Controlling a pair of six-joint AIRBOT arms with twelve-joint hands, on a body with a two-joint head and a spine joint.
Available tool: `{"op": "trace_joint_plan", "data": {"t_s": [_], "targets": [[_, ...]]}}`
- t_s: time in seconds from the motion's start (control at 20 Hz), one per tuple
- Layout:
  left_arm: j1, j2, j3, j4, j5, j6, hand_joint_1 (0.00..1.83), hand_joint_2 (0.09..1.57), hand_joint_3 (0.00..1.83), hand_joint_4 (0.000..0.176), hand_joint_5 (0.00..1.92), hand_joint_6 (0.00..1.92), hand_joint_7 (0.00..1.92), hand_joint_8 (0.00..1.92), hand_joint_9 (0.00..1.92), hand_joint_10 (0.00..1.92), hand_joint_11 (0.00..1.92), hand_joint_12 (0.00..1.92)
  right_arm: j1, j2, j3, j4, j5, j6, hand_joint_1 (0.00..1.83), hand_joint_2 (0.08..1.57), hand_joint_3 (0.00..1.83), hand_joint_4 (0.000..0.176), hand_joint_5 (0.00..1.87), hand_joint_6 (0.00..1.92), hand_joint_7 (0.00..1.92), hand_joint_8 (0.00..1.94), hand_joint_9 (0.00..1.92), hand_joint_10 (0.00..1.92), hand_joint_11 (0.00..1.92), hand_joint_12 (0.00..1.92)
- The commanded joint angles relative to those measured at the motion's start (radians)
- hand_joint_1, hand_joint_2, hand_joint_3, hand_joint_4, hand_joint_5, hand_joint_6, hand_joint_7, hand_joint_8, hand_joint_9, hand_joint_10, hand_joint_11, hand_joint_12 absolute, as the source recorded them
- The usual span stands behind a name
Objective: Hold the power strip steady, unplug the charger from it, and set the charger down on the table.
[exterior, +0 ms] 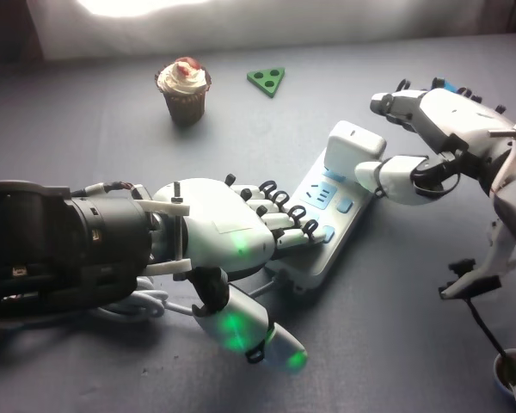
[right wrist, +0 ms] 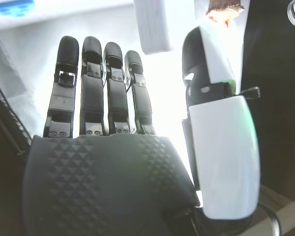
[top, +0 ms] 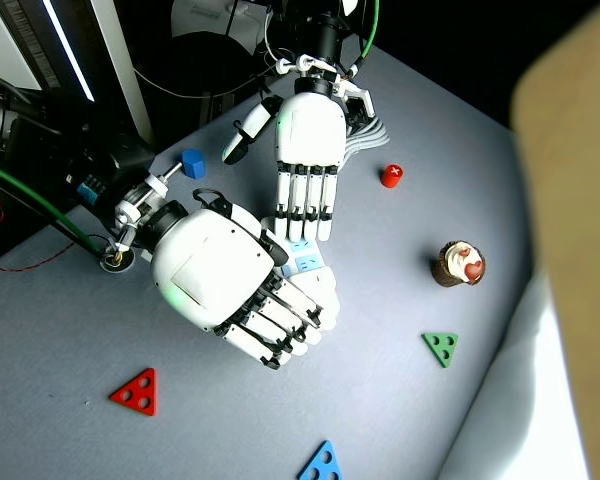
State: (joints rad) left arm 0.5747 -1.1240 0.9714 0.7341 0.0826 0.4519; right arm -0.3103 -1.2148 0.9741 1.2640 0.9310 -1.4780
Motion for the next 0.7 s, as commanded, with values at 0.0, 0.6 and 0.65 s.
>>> {"op": "trace_joint_plan", "data": {"t_s": [0.0,0.6,0.65], "targets": [[0.002,-0.006,0.003,0.007,-0.009,0.003,0.00,0.97,0.00,0.000,0.02,0.00,0.05,0.00,0.03,0.00,0.02,0.02,0.013,0.005,0.004,-0.065,0.059,0.014,0.94,1.15,0.00,0.000,0.36,0.00,0.41,0.01,0.41,0.01,0.11,0.78],[0.002,0.001,0.006,0.007,-0.006,0.003,0.00,0.97,0.00,0.000,0.02,0.00,0.04,0.00,0.03,0.00,0.02,0.02,0.020,-0.061,0.080,-0.065,0.051,0.032,0.95,1.14,0.00,0.000,0.40,0.01,0.43,0.01,0.44,0.01,0.12,0.78],[0.002,0.002,0.006,0.007,-0.006,0.003,0.00,0.97,0.00,0.000,0.02,0.00,0.05,0.00,0.03,0.00,0.02,0.02,0.020,-0.064,0.083,-0.065,0.051,0.033,0.94,1.15,0.00,0.000,0.38,0.00,0.42,0.00,0.43,0.00,0.11,0.77]]}}
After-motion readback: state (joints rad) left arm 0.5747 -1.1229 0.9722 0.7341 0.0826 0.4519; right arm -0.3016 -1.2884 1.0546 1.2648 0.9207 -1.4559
